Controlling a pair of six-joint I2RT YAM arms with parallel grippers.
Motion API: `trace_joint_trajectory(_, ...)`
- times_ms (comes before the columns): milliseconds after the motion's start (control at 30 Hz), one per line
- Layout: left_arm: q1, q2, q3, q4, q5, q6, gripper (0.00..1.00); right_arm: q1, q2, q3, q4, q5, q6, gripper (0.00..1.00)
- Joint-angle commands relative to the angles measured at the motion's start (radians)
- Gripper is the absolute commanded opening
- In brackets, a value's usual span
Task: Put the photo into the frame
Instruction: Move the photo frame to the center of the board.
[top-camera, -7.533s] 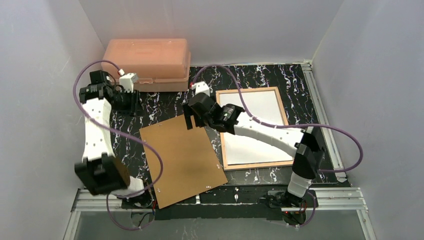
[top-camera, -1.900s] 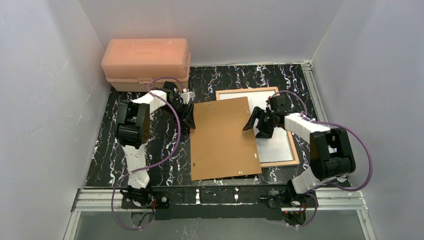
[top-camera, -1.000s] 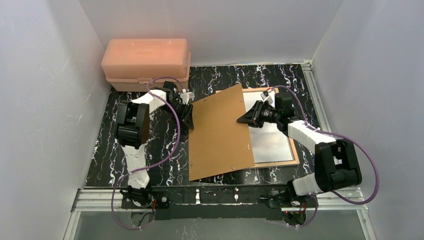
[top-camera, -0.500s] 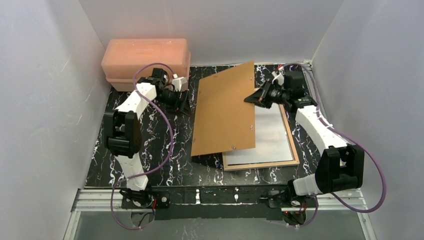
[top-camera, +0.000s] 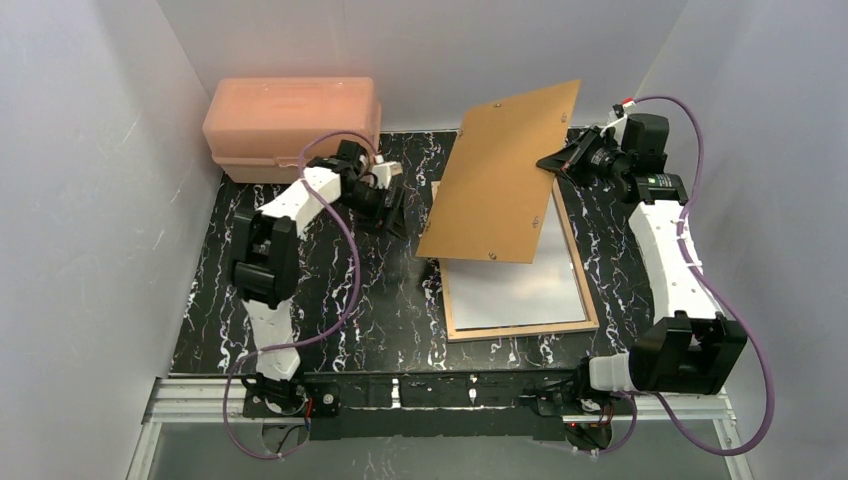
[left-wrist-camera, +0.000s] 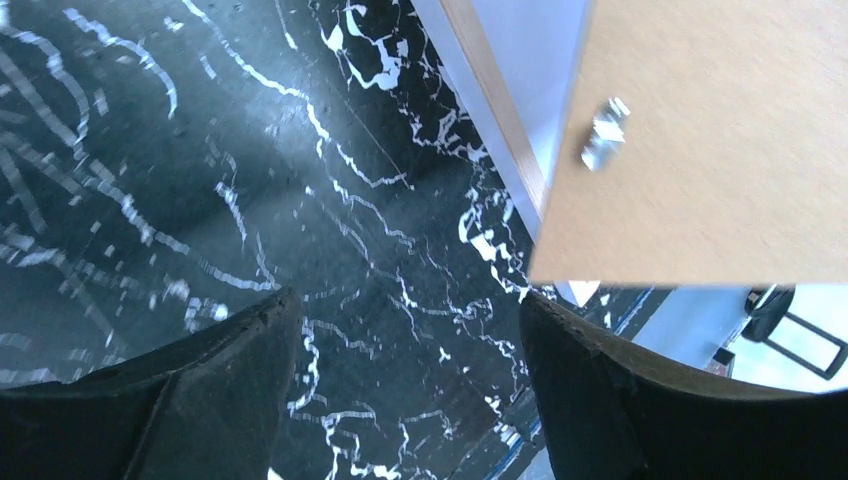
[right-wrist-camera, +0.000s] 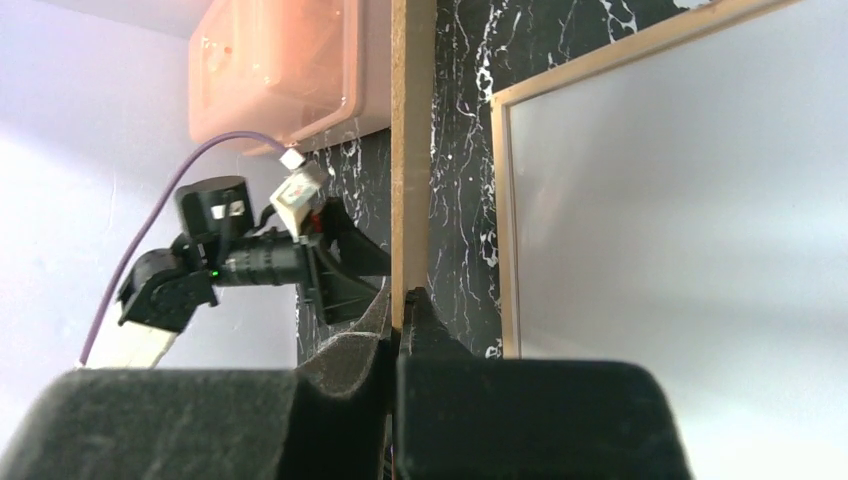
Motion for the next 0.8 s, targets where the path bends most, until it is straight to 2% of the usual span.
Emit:
trace_joint_trajectory(0, -0.064, 0.076, 0.067, 0.03, -0.046, -0.027, 0.76, -0.042, -0.053, 0.076, -0.009, -0.018, 0.004, 0.01)
trace_joint_trajectory(267, -0.152, 0.15, 0.106, 0.089, -0.08, -0.079, 0.75, -0.067, -0.044, 0.194, -0.105, 0.087, -0.047, 0.01)
trace_joint_trajectory(533, -0.231, 0.255, 0.217, 0.096, -0.107, -0.098, 0.75, -0.093, -0.039, 0.271, -0.166, 0.172, -0.082, 0.01)
trace_joint_trajectory(767, -0.262, 0.327, 0.257, 0.098, -0.219, -0.074, 0.67, -0.099, -0.056, 0.342, -0.227, 0.287, -0.111, 0.01)
